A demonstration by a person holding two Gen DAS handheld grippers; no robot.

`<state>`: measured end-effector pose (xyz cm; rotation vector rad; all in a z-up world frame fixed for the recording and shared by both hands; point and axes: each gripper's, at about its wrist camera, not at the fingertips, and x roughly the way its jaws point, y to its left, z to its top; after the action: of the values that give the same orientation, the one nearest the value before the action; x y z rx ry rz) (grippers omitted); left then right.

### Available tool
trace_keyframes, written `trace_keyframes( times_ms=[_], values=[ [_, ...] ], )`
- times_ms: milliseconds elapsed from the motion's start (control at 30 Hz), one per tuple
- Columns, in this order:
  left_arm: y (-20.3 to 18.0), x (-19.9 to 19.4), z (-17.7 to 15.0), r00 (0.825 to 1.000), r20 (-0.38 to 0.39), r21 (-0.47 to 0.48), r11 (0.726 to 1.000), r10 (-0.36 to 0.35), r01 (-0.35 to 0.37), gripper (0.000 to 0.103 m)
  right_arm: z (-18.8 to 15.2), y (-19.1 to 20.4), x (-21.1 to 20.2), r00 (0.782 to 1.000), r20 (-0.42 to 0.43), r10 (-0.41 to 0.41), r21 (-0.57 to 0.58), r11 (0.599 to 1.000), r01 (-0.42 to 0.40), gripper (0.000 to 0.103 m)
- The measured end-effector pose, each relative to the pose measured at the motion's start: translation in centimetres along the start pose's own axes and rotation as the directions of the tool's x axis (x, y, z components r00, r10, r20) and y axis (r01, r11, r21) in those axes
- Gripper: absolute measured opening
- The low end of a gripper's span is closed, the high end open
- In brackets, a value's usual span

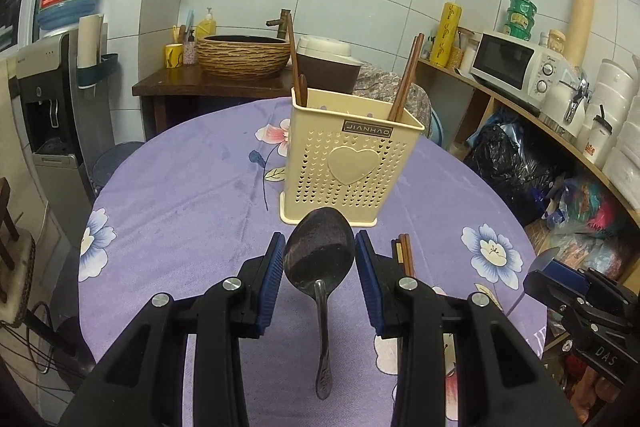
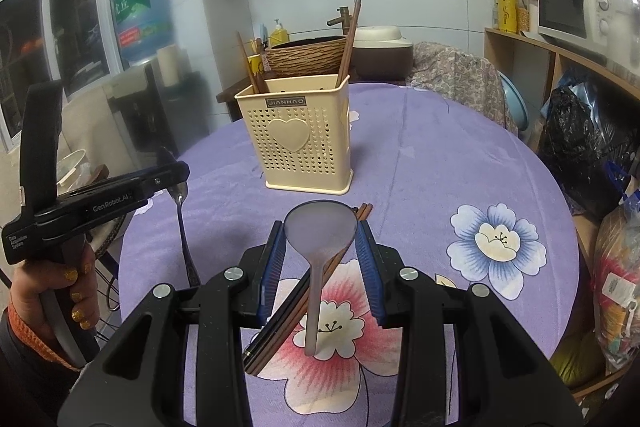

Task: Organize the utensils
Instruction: 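Carry both spoons over the beige holder and lower them in, opening both tools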

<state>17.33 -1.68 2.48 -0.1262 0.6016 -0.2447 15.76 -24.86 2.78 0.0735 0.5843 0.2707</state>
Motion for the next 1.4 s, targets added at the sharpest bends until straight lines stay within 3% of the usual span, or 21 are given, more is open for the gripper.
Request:
trace_keyframes(
  times_ms=[267,467,700,833,1000,1400],
  values=[
    [1.2,-0.4,2.7,0.998,0.006,-0.010,0.998,-0.067,0.067,0.036,2.9,0.9,-0.6,0.997,0.053,0.053,-0.033,0.998,-0.051,0.037],
    [1.7,-1.5,8.3,0.990,0.073,-0.027,0.992,-0.119,0.122,0.036,9.0,1.5,-0.2,0.988,0.137,0.067,-0.058,0.997,-0.060,0.037],
    [0.1,-1.1,17.5,0.958,0.279,-0.032,0.996,-0.067,0.079,0.036,19.1,2.7,1.1,0.951,0.308,-0.024,-0.051,0.998,0.042,0.037],
    [-0.4,1.8,19.8,0.937,0.350,-0.056,0.998,0.014,0.006,0.036,22.3,2.4,3.3,0.938,0.342,-0.064,0.012,0.998,0.064,0.037],
    [-0.7,5.0,17.4,0.937,0.344,-0.014,0.998,0.057,-0.056,0.036,20.9,1.6,7.8,0.951,0.289,-0.106,0.028,0.994,0.102,0.037],
    [0.4,8.6,11.0,0.978,0.208,0.013,1.000,0.025,-0.028,0.036,13.4,1.2,13.8,0.985,0.129,-0.111,-0.037,0.993,0.116,0.037]
  ],
)
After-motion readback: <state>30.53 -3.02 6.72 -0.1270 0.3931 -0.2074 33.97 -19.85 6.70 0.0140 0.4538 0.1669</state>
